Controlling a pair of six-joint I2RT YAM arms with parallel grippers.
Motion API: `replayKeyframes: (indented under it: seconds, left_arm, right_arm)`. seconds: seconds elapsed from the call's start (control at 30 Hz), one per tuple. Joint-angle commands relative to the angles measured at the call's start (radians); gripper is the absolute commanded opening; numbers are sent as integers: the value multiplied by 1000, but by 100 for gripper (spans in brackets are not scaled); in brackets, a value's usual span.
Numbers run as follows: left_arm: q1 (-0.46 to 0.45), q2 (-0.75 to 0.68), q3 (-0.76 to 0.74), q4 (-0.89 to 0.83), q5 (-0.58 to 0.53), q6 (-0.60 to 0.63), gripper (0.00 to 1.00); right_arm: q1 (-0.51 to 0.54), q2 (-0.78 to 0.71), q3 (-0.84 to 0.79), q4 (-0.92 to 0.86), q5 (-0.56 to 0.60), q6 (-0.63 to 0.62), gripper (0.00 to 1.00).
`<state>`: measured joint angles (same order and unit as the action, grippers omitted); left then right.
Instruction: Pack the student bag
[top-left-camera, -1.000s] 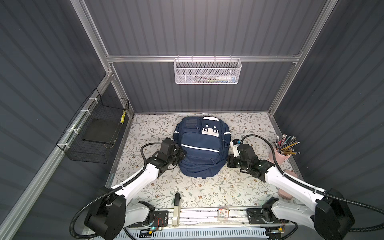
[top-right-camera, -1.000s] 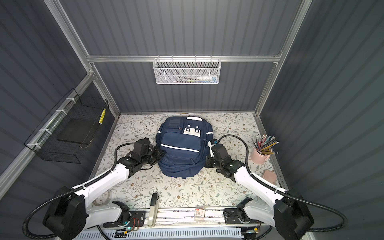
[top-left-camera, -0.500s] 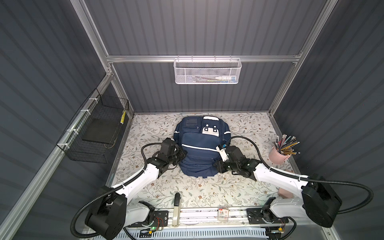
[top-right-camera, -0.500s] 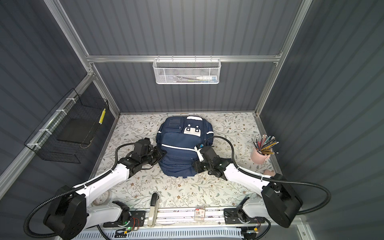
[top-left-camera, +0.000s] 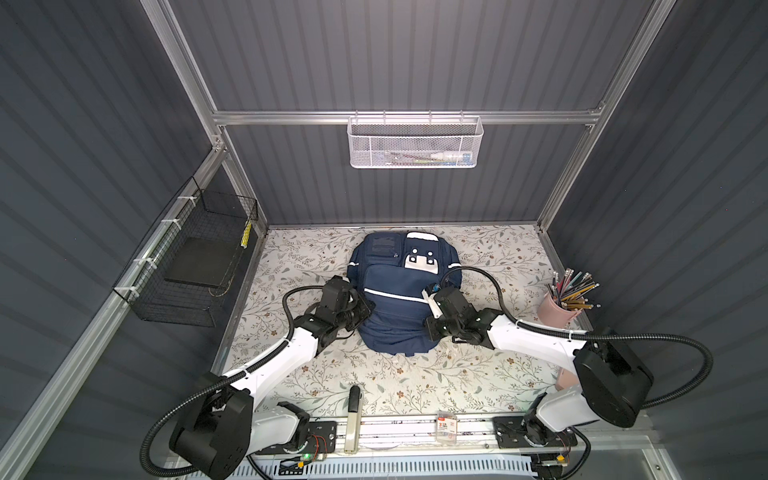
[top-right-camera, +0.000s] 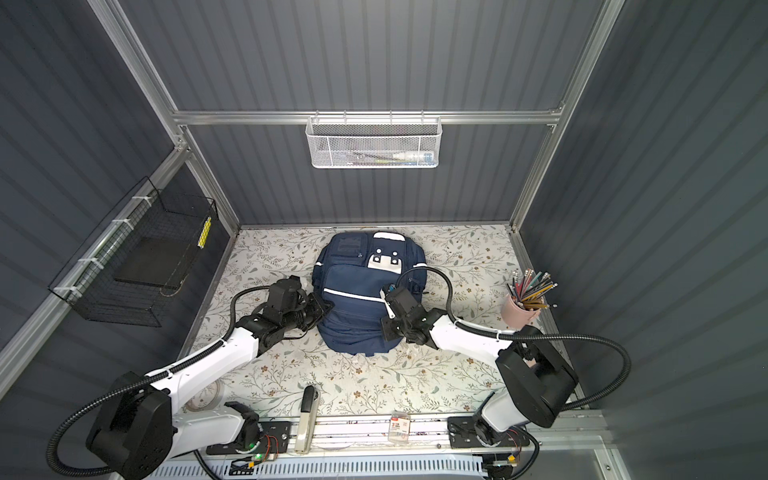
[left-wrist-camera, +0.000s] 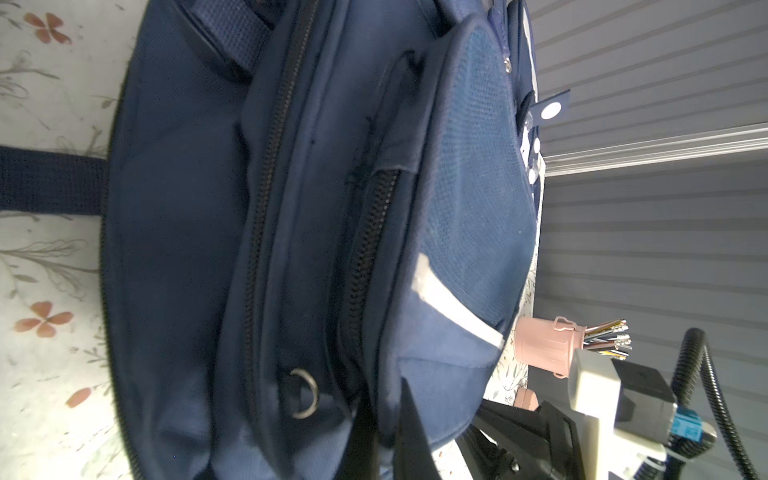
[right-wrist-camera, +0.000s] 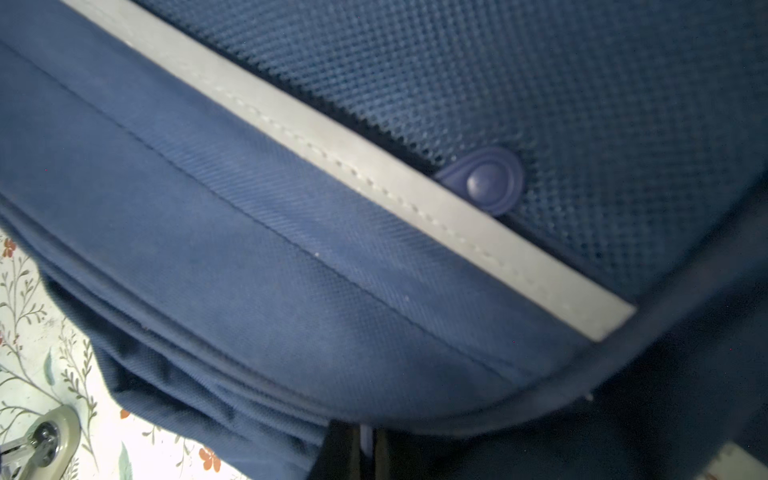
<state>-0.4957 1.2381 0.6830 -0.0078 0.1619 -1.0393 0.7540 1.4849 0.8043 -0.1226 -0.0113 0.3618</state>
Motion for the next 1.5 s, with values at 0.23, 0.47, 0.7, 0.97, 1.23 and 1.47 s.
replayKeyframes:
  seconds: [0.23, 0.47, 0.7, 0.97, 1.23, 1.47]
  left_arm:
    - [30, -77, 49, -72, -20, 43, 0]
    - [36, -84, 27, -73, -30, 37, 0]
    - [77, -2, 55, -32, -21, 66, 20]
    - [166, 62, 161, -14, -17, 144, 58]
    - [50, -80, 7, 12, 10, -152, 67]
    - [-133, 35, -100, 223, -94, -329, 66]
  right_arm:
    - [-103, -86, -48, -128, 170, 22, 0]
    - [-187, -106, -48, -98, 113, -8, 0]
    - [-60, -153, -60, -131, 115, -3, 0]
    - [154, -60, 24, -112, 139, 107, 0]
    - [185, 89, 182, -47, 66, 87, 0]
    - [202, 98, 172, 32, 17, 114, 0]
